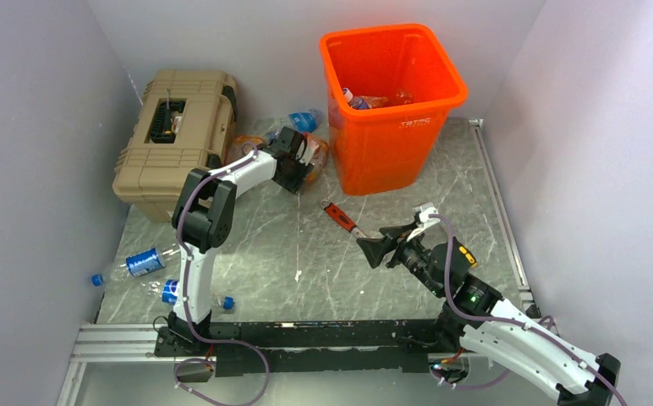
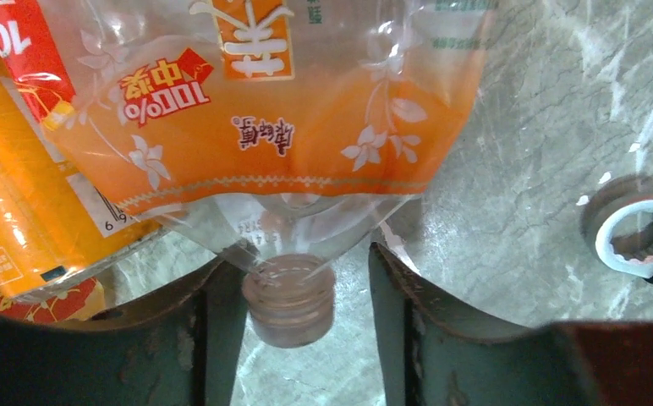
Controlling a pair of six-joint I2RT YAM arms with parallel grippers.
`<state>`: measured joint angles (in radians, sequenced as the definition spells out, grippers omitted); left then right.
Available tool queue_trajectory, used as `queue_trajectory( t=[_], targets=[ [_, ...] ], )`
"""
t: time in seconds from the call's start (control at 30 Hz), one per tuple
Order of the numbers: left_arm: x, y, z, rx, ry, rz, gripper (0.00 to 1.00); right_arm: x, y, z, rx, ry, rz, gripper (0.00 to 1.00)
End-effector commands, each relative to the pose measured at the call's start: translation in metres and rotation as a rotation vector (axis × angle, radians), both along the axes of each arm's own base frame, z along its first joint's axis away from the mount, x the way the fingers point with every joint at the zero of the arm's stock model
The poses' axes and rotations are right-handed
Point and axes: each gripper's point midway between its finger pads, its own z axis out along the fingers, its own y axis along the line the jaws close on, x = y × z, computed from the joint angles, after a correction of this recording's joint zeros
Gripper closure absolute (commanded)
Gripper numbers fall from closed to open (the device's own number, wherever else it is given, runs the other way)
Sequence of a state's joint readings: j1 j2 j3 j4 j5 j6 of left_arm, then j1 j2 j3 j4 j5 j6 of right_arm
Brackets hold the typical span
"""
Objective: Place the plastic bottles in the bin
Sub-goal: Pick up the plastic bottle at the center of the board.
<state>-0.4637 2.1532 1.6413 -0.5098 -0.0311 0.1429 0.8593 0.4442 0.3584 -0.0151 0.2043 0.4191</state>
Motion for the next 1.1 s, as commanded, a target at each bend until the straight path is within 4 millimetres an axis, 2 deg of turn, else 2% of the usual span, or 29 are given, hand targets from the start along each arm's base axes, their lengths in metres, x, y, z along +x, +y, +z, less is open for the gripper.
queue_trajectory(
  t=[0.0, 0.1, 0.27, 0.37, 0.43, 0.47, 0.57, 0.63, 0.7, 0.9, 1.03, 1.07],
  targets=[
    [0.004, -0.002, 0.014, -0.027, -0.053, -0.015, 0.47, 0.002, 0.0, 0.013, 0.018, -0.03, -0.009, 0.21],
    [0.002, 0.002, 0.015, -0.019, -0.064, -0.02, 0.6, 0.002, 0.001, 0.013, 0.018, -0.027, -0.002, 0.21],
    [-0.001, 0.006, 0.018, -0.021, -0.082, -0.008, 0.75, 0.0, 0.003, 0.008, 0.005, 0.0, 0.008, 0.21],
    [-0.005, 0.011, 0.034, -0.026, -0.108, 0.01, 0.89, -0.002, 0.001, 0.015, 0.021, -0.007, 0.009, 0.21],
    [-0.013, 0.018, 0.056, -0.035, -0.135, 0.037, 1.0, -0.003, 0.0, 0.02, 0.027, -0.015, 0.007, 0.21],
    [-0.02, 0.021, 0.067, -0.047, -0.146, 0.049, 1.0, -0.003, -0.001, 0.022, 0.028, -0.017, 0.006, 0.21],
    [-0.044, 0.027, 0.109, -0.123, -0.211, 0.062, 1.0, -0.003, 0.002, 0.028, 0.027, -0.022, 0.02, 0.19],
    [-0.065, 0.031, 0.141, -0.173, -0.256, 0.04, 1.0, -0.003, 0.004, 0.034, 0.028, -0.02, 0.027, 0.15],
    [-0.087, 0.034, 0.164, -0.208, -0.285, -0.004, 1.0, -0.004, 0.008, 0.044, 0.043, -0.02, 0.039, 0.1],
    [-0.161, 0.022, 0.22, -0.386, -0.42, -0.281, 1.0, -0.016, 0.031, 0.092, 0.063, -0.001, 0.176, 0.03],
    [-0.207, 0.012, 0.25, -0.488, -0.65, -0.531, 1.0, -0.03, 0.041, 0.133, 0.117, -0.028, 0.274, 0.01],
    [-0.213, 0.013, 0.252, -0.489, -0.697, -0.568, 1.0, -0.034, 0.042, 0.146, 0.129, -0.047, 0.295, 0.01]
  ],
)
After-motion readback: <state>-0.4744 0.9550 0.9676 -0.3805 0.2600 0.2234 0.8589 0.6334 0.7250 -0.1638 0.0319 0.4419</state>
